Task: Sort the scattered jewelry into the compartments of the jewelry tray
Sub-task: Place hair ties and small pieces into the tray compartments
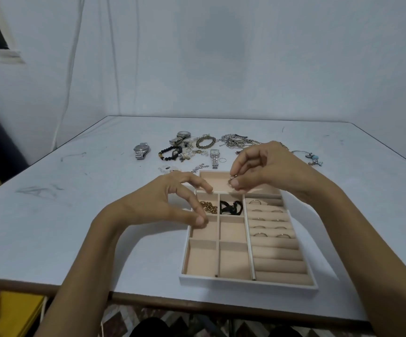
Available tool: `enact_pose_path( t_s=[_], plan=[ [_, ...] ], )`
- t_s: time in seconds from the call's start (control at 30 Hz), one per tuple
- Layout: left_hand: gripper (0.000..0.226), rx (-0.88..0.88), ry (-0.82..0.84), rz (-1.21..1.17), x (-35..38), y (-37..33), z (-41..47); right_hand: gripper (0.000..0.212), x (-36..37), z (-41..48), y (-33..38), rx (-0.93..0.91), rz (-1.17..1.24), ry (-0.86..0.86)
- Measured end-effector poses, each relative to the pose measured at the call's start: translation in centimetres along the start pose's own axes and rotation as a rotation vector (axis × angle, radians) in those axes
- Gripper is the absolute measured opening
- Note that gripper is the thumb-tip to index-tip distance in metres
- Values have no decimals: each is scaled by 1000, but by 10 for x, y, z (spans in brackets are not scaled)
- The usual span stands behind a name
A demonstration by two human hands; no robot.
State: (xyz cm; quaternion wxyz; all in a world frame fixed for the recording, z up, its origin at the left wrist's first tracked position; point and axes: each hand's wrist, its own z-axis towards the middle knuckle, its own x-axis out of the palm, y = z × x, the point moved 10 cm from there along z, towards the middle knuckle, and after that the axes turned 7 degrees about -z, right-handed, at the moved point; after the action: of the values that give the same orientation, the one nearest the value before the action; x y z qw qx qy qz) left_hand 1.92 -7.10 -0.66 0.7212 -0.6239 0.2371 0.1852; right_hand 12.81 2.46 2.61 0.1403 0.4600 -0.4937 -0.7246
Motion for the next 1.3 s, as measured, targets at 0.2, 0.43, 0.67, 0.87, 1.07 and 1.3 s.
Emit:
enact_pose_path(
  t_s=[0.2,0.43,0.67,0.87,1.07,1.3],
  plan=[
    [12,-2,5,38,4,4,3,17,13,-2,1,6,-73,95],
    [20,43,-56,-38,-4,-6,2,17,24,-10,5,10,-121,220],
    [43,-217,-363,367,-47,53,1,13,44,-21,12,-29,-251,368],
    [52,-412,-134,619,-17,78,6,14,54,-28,15,-30,-298,460],
    [51,-415,-145,648,-19,77,6,14,63,-27,13,-60,-384,487],
    [36,-463,-389,660,-57,68,31,13,65,-22,13,-124,-478,439]
  ],
)
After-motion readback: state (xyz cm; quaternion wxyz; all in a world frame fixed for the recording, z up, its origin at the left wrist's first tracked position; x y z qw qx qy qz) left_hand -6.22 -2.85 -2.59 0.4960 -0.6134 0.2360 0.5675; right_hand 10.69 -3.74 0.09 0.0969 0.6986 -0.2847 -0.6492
